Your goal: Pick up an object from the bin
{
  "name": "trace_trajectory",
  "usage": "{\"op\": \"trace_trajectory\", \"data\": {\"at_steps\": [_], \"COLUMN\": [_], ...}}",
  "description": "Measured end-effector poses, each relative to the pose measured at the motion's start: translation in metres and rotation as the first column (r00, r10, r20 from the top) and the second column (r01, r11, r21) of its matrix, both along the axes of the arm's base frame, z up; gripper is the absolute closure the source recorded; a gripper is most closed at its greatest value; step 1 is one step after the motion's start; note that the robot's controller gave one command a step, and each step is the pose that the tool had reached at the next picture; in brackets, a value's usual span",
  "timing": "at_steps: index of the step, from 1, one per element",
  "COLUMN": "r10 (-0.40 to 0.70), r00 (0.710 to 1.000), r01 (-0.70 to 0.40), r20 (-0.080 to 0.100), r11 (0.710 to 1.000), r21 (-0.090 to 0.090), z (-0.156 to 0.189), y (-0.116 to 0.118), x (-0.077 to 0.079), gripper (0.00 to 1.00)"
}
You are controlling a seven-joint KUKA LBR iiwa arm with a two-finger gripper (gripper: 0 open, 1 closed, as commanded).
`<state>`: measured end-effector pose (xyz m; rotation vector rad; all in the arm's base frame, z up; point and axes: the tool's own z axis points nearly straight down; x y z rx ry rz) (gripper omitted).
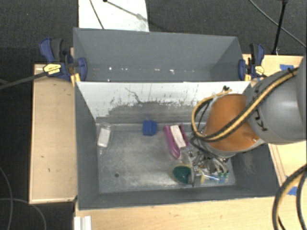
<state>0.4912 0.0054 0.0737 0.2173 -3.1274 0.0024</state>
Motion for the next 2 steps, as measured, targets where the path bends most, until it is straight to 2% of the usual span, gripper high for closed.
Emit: {"op": "trace_trajectory", "data": {"at_steps": [2], "r10": [0.000], "r00": [1.000], "r01": [0.000], "r20": [0.000], "r11": [1.000], "r21": [0.000], "z": [0.0000], "y": [0.0000], "x": [0.0000], "gripper": [1.00]}}
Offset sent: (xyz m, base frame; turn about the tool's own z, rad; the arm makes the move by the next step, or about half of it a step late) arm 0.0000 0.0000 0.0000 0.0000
